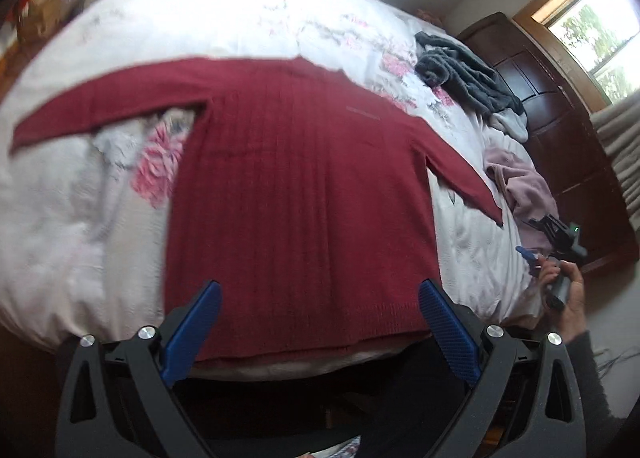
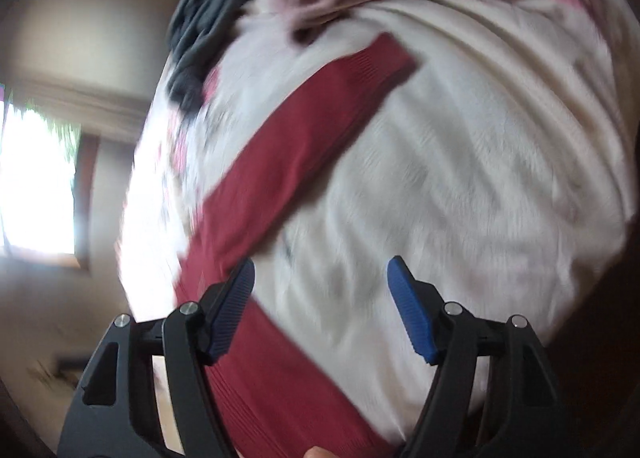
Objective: Fold small clothes
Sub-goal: 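Grasp the red sweater's sleeve cuff with the right tool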
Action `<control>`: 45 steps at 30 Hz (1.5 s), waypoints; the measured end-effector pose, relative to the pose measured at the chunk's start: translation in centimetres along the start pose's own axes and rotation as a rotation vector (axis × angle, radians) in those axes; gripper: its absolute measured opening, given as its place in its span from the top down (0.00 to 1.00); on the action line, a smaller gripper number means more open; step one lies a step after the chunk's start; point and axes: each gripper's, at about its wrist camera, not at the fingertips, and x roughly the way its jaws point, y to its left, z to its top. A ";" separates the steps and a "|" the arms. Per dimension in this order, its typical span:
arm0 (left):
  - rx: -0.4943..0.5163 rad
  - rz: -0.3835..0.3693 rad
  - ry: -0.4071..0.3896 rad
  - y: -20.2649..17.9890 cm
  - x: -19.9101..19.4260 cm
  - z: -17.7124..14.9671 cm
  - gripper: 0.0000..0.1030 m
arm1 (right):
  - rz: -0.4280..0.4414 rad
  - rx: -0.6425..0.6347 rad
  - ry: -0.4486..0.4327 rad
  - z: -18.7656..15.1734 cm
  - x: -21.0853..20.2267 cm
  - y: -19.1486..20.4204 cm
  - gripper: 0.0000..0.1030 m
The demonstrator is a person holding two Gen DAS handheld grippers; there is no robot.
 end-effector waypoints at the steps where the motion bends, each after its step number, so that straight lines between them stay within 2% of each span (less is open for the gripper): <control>1: -0.010 0.003 0.007 0.0 0.5 0.1 0.04 | 0.036 0.050 -0.006 1.3 0.4 -1.1 0.33; 4: -0.040 -0.003 0.033 0.5 2.1 0.1 0.04 | 0.177 0.208 -0.010 5.3 2.2 -4.2 0.33; 8: -0.061 -0.001 0.058 0.3 3.3 -0.3 0.04 | 0.287 0.291 -0.032 9.6 4.8 -5.9 0.35; 11: -0.073 -0.012 0.054 -0.1 3.7 -0.4 0.04 | 0.315 0.319 -0.040 11.6 6.7 -6.9 0.44; 16: -0.121 -0.029 0.032 -0.2 3.6 0.0 0.04 | 0.282 0.353 -0.044 14.7 9.4 -8.0 0.44; 23: -0.219 -0.058 0.087 0.5 4.9 0.7 0.04 | 0.295 0.354 -0.051 18.3 11.9 -6.7 0.44; 26: -0.236 -0.055 0.086 0.7 4.8 1.0 0.04 | 0.300 0.354 -0.052 19.8 12.9 -5.9 0.46; 28: -0.238 -0.054 0.078 1.0 4.4 1.3 0.04 | 0.286 0.339 -0.049 21.0 12.9 -5.4 0.68; 30: -0.241 -0.061 0.066 1.3 4.0 1.6 0.04 | 0.263 0.323 -0.060 21.2 12.2 -4.9 0.79; 31: -0.242 -0.066 0.056 1.7 3.6 1.8 0.04 | 0.259 0.309 -0.068 20.8 11.8 -4.6 0.82; 35: -0.273 -0.106 0.032 3.0 2.8 2.3 0.04 | 0.237 0.158 -0.104 20.7 8.8 0.6 0.85; 40: -0.286 -0.137 -0.014 4.0 1.8 3.1 0.04 | 0.220 -0.061 -0.150 18.6 5.0 9.5 0.86; 45: -0.258 -0.155 -0.056 4.2 0.6 4.4 0.04 | 0.255 -0.243 -0.165 15.0 3.3 18.1 0.86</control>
